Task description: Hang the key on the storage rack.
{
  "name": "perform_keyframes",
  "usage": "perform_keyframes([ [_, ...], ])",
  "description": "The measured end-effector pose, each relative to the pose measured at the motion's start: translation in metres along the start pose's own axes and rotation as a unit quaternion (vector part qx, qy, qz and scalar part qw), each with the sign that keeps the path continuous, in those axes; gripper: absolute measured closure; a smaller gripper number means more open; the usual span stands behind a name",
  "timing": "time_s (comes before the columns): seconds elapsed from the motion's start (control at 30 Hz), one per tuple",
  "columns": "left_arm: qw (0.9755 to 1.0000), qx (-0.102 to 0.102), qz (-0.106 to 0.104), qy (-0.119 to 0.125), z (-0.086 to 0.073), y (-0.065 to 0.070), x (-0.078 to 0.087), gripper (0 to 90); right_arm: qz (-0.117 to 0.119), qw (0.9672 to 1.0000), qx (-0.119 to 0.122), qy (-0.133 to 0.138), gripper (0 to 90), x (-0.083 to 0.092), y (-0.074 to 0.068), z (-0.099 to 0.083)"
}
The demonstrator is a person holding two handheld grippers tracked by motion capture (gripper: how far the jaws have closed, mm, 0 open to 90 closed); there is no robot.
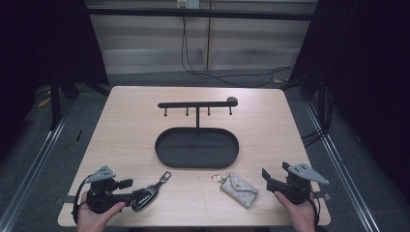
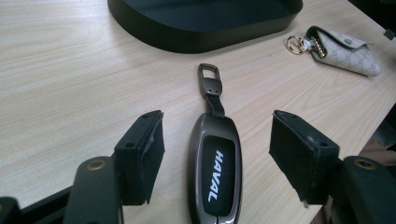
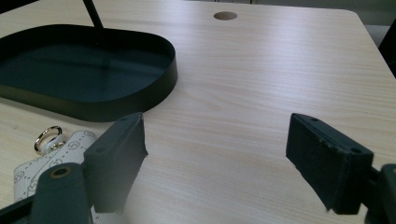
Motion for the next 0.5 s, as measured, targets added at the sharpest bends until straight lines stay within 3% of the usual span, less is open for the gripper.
perform_keyframes([
  [0.5, 0.9999, -0.005, 0.003, -0.009, 0.0024, 0.0023, -0.0025, 34.5, 0.018, 0.9997, -0.013, 0.009, 20.1, 0.0090, -0.0012, 0.0017],
])
Point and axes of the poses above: each handheld gripper's, and its own axes: x roughly backward along the jaws, z roughly out of its top, y roughly to its right, the point moved 5 cm from there along -x, roughly forward along the jaws, and after that the axes turned 6 degrees about x, right-handed, at the moved point
